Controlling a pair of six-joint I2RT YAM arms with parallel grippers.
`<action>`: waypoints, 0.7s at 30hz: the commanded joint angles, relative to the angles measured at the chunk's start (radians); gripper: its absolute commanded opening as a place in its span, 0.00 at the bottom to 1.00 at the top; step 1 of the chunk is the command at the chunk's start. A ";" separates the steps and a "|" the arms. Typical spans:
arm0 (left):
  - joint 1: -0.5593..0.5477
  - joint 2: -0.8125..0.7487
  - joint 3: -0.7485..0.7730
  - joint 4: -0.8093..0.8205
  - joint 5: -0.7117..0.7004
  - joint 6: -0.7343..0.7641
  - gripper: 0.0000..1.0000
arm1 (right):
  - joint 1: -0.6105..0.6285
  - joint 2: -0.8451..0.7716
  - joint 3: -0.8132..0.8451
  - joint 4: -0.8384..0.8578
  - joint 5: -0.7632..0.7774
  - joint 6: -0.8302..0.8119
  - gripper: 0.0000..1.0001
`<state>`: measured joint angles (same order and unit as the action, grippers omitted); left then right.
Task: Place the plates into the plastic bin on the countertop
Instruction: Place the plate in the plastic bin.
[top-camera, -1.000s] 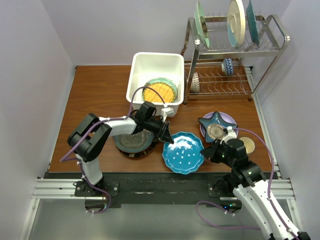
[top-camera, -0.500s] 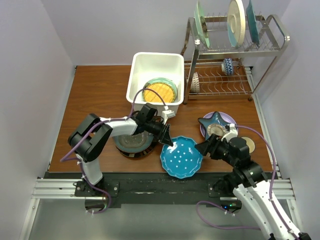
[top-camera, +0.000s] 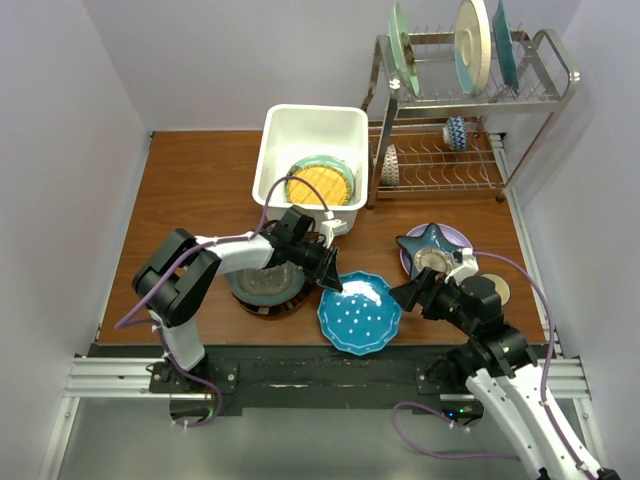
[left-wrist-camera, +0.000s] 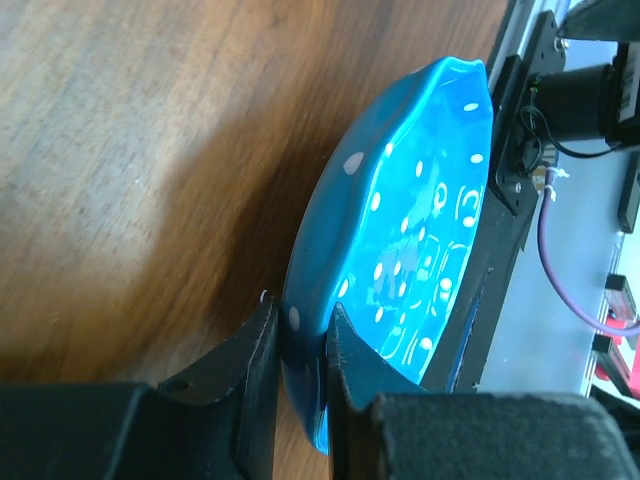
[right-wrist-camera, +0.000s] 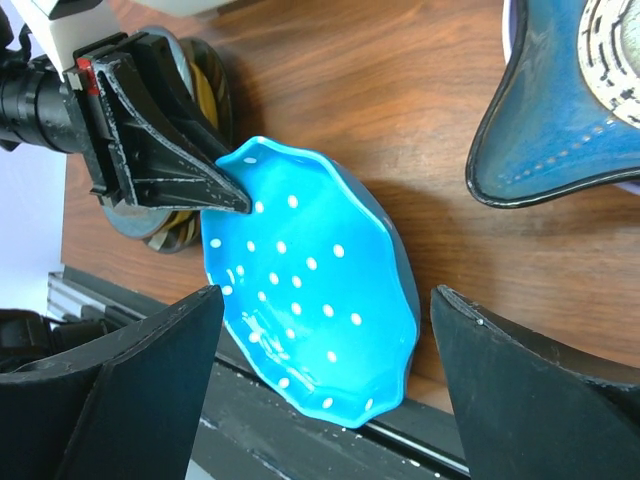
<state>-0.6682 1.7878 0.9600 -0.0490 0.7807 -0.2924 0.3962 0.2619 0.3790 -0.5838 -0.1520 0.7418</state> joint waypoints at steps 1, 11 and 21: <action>0.010 -0.091 0.103 -0.035 0.057 -0.036 0.00 | -0.002 -0.027 0.057 -0.031 0.038 -0.002 0.89; 0.028 -0.180 0.243 -0.222 -0.038 0.013 0.00 | 0.000 -0.056 0.047 -0.053 0.039 -0.005 0.90; 0.059 -0.208 0.399 -0.374 -0.118 0.048 0.00 | -0.002 -0.062 0.047 -0.056 0.035 -0.013 0.91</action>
<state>-0.6228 1.6459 1.2583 -0.4000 0.6159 -0.2386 0.3965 0.2070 0.3943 -0.6384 -0.1226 0.7399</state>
